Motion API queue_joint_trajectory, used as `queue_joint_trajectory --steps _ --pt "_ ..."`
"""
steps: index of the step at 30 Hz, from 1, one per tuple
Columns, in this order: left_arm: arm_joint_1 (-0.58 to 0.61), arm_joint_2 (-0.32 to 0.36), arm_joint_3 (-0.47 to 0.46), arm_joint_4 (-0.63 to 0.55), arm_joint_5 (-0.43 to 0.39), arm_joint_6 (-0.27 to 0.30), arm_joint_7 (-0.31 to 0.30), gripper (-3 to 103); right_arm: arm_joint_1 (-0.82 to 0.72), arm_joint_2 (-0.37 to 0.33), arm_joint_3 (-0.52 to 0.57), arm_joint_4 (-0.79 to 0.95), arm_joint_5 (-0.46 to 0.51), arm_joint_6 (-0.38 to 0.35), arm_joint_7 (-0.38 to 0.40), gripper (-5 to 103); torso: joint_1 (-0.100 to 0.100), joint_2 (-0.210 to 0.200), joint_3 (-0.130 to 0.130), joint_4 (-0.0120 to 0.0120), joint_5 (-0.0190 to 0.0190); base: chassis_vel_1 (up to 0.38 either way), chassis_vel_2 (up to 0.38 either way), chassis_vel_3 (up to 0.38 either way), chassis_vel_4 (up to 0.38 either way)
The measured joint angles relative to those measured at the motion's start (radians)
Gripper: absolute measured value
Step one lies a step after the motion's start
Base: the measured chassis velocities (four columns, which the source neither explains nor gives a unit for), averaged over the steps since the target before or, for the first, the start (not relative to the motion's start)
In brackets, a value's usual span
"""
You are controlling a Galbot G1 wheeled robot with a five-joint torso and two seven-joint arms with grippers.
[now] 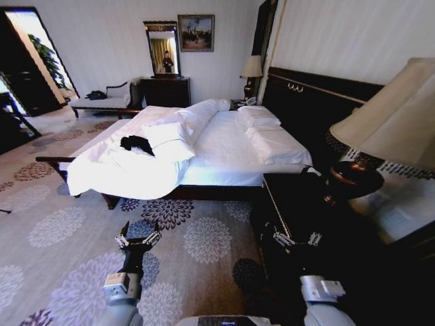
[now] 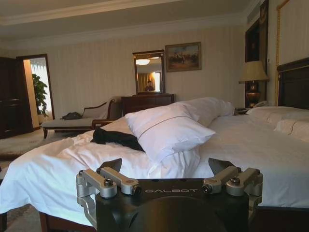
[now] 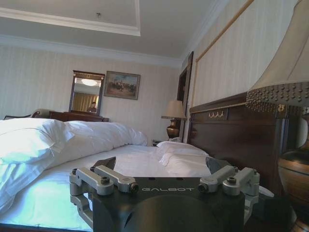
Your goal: Fold the clothes on the bed.
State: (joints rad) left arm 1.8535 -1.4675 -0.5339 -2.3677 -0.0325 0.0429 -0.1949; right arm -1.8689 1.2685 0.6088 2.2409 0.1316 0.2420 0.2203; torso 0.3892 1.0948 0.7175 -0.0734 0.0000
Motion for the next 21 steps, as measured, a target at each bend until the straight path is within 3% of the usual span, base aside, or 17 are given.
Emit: queue_joint_trajectory --steps 21 --pt "0.011 0.007 -0.007 -0.014 -0.002 -0.008 -0.001 100 -0.003 0.018 -0.002 0.002 -0.015 0.007 0.0 100 0.0 0.0 0.0 0.0 -0.0001 -0.052 0.056 0.051 -0.05"
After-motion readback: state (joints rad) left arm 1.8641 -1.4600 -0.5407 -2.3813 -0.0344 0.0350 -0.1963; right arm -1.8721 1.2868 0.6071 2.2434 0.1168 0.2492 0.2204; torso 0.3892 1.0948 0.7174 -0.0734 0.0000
